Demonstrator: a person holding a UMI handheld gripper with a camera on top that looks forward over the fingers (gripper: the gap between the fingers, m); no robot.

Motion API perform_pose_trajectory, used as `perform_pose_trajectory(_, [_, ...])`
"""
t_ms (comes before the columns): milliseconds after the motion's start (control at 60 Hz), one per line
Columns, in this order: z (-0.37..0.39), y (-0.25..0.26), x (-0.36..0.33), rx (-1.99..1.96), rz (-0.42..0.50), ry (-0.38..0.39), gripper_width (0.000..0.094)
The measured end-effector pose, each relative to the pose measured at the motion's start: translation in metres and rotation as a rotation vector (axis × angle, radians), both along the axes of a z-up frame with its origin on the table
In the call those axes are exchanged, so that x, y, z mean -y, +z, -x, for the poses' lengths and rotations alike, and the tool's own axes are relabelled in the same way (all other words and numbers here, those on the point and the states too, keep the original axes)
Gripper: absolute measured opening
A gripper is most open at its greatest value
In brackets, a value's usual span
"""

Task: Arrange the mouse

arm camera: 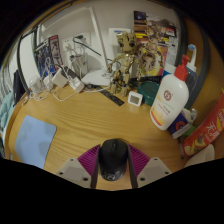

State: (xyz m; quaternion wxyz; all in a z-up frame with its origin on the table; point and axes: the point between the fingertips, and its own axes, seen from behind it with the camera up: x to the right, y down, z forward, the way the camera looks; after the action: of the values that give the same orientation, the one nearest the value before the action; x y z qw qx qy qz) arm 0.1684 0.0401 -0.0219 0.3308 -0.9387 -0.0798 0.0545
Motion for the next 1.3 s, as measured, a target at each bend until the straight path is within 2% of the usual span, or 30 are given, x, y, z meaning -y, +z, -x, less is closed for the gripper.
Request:
perform_pose_trajectory(67, [0.001,0.0,0.0,-0.008,-0.005,-0.01,0.0446])
perform_pose_trajectory(200, [0.001,0.001,-0.001,-0.026,-0.028,-0.047,0.032])
perform_pose_trajectory(233, [0.001,0.002,-0.001,-0.025,-0.033,-0.056,0.0332])
perform_pose_trajectory(250, [0.002,0.002,-0.001,-0.021,-0.035,-0.061,0.0286])
perform_pose_trajectory(367, [0.001,0.003,-0.001,-0.003,-0.044,-0.097,0.0282])
perform_pose_trajectory(500, [-0.003,0.008,0.003,0.011,-0.04,-0.173,0.0282])
perform_pose_trajectory(583, [-0.003,0.041,-0.001,0.027,-0.087,-0.225,0.0284])
perform_pose_trajectory(733, [0.018,0.154,-0.018,0.041,-0.258,-0.293,0.0283])
perform_pose_trajectory(900, [0.082,0.271,-0.031,0.025,-0.426,-0.267,0.0284])
perform_pose_trajectory(1017, [0.147,0.302,-0.034,0.012,-0.476,-0.193,0.0282])
perform_pose_trajectory(1133, [0.21,0.277,-0.031,0.0,-0.431,-0.119,0.0283])
perform_pose_trajectory(1300, [0.277,0.18,-0.015,-0.03,-0.288,-0.06,0.028])
